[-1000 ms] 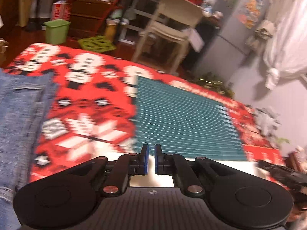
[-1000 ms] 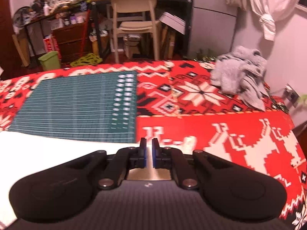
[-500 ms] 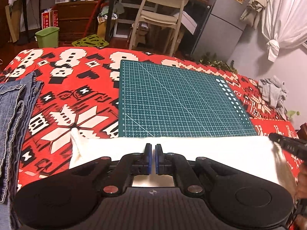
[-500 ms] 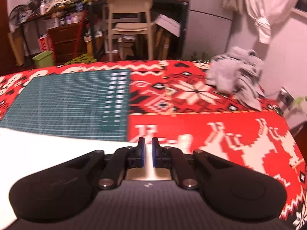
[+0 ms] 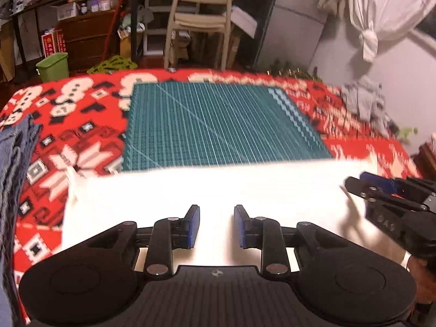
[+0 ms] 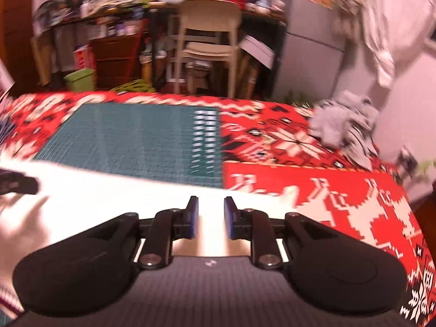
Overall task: Fold clothes
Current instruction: 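Open both tools and lift them off the sweater, then move both open tools over the sweater's ribbed side edge and lower them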
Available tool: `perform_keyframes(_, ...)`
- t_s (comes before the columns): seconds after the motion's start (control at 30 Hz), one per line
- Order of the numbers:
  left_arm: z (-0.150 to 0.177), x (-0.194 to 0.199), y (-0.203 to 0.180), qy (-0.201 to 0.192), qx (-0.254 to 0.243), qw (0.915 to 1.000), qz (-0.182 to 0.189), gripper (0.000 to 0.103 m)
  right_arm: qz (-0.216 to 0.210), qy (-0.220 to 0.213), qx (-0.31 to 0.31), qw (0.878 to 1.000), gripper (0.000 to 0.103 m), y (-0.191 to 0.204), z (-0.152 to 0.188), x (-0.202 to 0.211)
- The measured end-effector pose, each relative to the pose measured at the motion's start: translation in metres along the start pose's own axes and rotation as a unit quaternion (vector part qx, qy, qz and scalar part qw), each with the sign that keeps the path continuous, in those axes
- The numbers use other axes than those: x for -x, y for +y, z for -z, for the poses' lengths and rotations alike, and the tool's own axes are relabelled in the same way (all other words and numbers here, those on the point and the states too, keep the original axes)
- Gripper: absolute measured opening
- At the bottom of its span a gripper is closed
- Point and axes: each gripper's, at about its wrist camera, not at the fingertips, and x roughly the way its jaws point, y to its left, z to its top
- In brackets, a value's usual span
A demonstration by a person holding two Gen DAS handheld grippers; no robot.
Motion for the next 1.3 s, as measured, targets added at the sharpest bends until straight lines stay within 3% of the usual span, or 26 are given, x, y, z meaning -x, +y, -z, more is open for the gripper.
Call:
perform_keyframes(0.2, 0.010, -0.002, -0.007, 0.011, -0.014, 0.9997, -0.015, 0.027, 0.002, 0.012, 0.014, 1.000, 0.026, 0.022, 0.015, 0.000)
perform_keyframes(0.5, 0.017, 0.011, -0.013, 0.035, -0.015, 0.9991, -0.021, 0.032, -0.032, 0.042, -0.030, 0.998, 0.036, 0.011, 0.017, 0.022)
perform_keyframes(0.63, 0.026, 0.018, -0.021, 0.046, -0.026, 0.9982, -0.028, 0.034, -0.026, 0.054, -0.029, 0.998, 0.037, 0.013, 0.023, 0.027)
perform_keyframes(0.83, 0.041, 0.020, -0.023, 0.062, -0.028, 0.9975, -0.016, 0.056, -0.013, 0.073, -0.025, 0.997, 0.045, 0.018, 0.033, 0.033)
perform_keyframes(0.9, 0.042, 0.019, -0.025, 0.072, -0.028, 0.9970, -0.002, 0.083, -0.008, 0.079, -0.023, 0.997, 0.057, 0.020, 0.036, 0.035)
perform_keyframes(0.93, 0.043, 0.016, -0.028, 0.079, -0.028, 0.9965, 0.006, 0.090, -0.001, 0.079, -0.025, 0.997, 0.067, 0.019, 0.037, 0.034)
perform_keyframes(0.97, 0.043, 0.014, -0.030, 0.086, -0.029, 0.9958, 0.013, 0.098, 0.002, 0.080, -0.029, 0.996, 0.070, 0.016, 0.037, 0.033)
perform_keyframes(1.03, 0.045, 0.011, -0.038, 0.085, -0.040, 0.9956, -0.001, 0.099, -0.004, 0.087, -0.042, 0.995, 0.076, 0.010, 0.037, 0.031)
perform_keyframes(1.17, 0.051, 0.010, -0.045, 0.073, -0.062, 0.9952, -0.020, 0.102, 0.007, 0.097, -0.056, 0.994, 0.101, -0.001, 0.042, 0.027)
perform_keyframes(1.3, 0.056, 0.009, -0.051, 0.057, -0.080, 0.9946, -0.031, 0.103, -0.001, 0.101, -0.075, 0.992, 0.102, -0.010, 0.047, 0.025)
